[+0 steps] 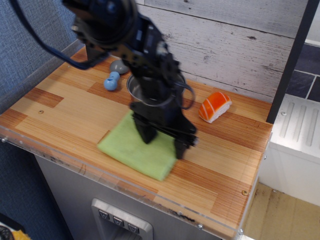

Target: Move the green cutting board to right side

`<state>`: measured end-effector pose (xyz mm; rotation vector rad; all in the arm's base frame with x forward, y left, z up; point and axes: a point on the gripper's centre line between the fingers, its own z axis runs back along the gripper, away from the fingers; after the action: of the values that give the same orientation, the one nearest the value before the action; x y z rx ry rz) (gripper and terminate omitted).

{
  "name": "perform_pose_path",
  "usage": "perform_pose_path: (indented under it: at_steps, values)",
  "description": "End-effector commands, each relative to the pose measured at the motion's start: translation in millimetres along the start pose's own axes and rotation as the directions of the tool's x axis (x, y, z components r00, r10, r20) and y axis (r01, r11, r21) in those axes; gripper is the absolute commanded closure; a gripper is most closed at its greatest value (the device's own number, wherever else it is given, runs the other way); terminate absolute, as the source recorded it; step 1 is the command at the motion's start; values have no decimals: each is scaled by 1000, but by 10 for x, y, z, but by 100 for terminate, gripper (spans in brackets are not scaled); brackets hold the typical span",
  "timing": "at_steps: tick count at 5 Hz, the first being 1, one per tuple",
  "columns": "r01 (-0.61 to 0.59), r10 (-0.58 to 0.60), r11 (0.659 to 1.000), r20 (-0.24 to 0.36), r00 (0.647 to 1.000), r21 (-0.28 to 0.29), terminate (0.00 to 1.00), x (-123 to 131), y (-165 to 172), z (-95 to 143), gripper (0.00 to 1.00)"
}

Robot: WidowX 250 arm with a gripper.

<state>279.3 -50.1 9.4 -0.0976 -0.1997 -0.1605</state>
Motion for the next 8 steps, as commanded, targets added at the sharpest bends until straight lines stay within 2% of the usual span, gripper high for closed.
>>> perform_pose_path:
  at_steps: [1,2,4,6,8]
  values:
    - [73,-73,996,10,997,-47,0,-74,-520,44,0]
    - [92,-92,994,13,996,-54,0,-91,-638,45,0]
    - [18,-17,1000,41,999,-19,0,-75,-402,206,0]
    - [-30,28,1000,145,989,11,0,168,-168,611,0]
    - [-46,46,999,253,966,-6,0,316,-207,1185,0]
